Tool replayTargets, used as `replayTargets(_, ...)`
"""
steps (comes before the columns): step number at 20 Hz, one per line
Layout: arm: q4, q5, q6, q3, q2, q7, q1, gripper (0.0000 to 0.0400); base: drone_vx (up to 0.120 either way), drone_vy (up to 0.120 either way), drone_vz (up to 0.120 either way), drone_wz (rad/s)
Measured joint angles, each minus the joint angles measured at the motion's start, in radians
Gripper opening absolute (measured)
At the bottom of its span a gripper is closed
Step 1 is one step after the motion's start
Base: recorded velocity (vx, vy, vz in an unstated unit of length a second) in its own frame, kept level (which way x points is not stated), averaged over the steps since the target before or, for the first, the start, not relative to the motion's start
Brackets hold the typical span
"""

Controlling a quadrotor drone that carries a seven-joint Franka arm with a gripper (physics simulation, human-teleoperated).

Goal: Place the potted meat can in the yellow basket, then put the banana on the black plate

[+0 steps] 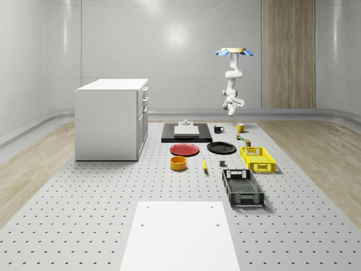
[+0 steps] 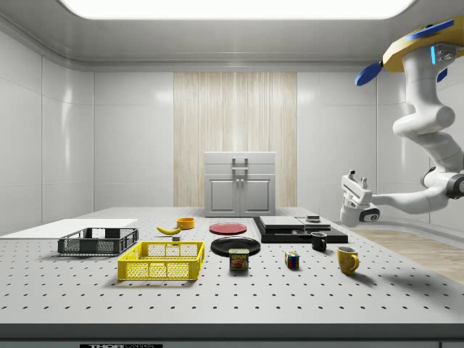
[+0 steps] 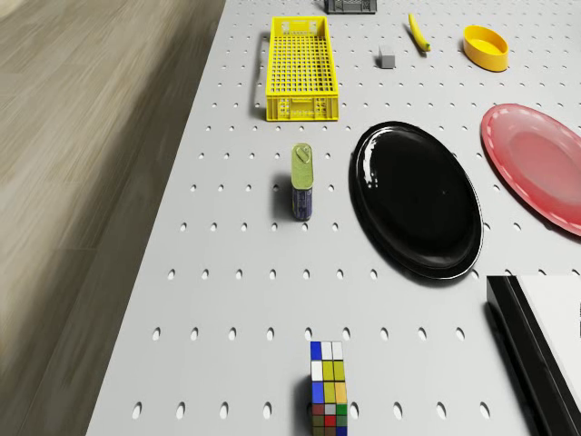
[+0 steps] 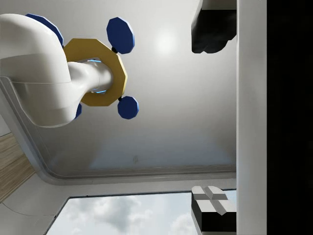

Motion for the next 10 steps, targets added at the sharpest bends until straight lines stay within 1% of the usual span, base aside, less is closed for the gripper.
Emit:
replayTargets(3,-0.068,-0.205,0.010,0.139,-0.016,0.034,-0.047,0.0400,0.120,0.120,0.000,0.000)
replayTargets(6,-0.201,-0.491,0.024,0.320,-0.046,0.095,-0.119,0.0400,0.120,0.120,0.000,0.000)
replayTargets(8,-0.326,-0.715,0.027,0.449,-0.073,0.157,-0.184,0.0400,0.120,0.020,0.000,0.000)
replayTargets(10,-0.458,-0.943,0.016,0.570,-0.103,0.238,-0.266,0.0400,0.120,0.000,-0.100,0.000)
